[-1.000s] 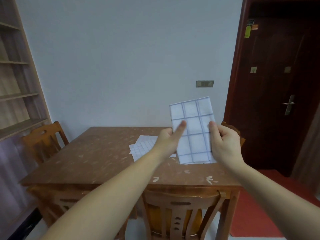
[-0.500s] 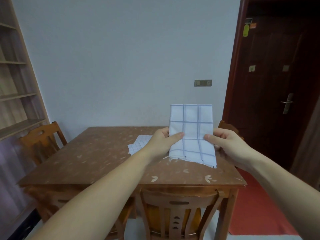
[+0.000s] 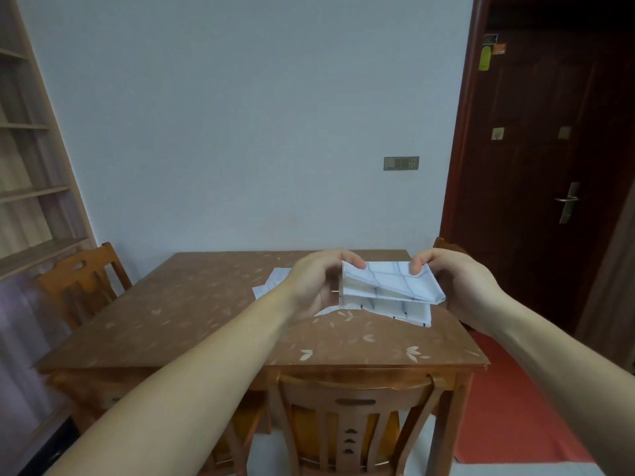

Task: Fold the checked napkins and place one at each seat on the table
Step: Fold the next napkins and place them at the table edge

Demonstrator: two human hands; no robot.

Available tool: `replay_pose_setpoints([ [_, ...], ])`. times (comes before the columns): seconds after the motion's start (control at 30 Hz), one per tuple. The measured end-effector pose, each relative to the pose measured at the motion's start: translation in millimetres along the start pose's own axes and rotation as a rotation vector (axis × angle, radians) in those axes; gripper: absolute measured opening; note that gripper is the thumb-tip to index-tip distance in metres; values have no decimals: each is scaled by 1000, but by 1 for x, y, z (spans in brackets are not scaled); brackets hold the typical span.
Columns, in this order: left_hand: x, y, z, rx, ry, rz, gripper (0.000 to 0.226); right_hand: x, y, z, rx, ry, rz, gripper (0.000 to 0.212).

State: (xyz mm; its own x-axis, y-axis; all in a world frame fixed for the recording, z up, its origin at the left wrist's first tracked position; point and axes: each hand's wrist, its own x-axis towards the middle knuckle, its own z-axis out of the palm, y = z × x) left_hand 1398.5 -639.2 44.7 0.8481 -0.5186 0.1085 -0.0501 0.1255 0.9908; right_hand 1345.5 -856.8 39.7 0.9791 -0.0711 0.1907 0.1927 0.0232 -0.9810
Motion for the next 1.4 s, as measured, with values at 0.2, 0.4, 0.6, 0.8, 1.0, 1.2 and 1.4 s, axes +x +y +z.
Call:
replay_pose_setpoints([
  [0.2, 5, -3, -2, 325, 210, 46, 23, -3, 0, -3, -356, -32, -170, 8],
  [0.4, 5, -5, 3, 418, 269, 222, 25, 1, 4, -1, -710, -25, -167, 21],
  [0.6, 3, -4, 17, 467, 184, 297, 22, 1, 2, 25, -880, 82, -431, 37],
  [0.8, 8, -7, 20, 661, 317, 400, 48, -3, 4, 34, -929, 174, -620, 29],
  [1.0, 4, -1, 14, 716, 297, 506, 47, -4, -1, 33, -916, 76, -540, 40],
  [1.2, 1, 5, 12, 622, 265, 459, 40, -7, -3, 38, -664, 106, -407, 38],
  [1.4, 2, 3, 5, 564, 380, 471, 43, -9, -5, 37, -325, 104, -179, 23],
])
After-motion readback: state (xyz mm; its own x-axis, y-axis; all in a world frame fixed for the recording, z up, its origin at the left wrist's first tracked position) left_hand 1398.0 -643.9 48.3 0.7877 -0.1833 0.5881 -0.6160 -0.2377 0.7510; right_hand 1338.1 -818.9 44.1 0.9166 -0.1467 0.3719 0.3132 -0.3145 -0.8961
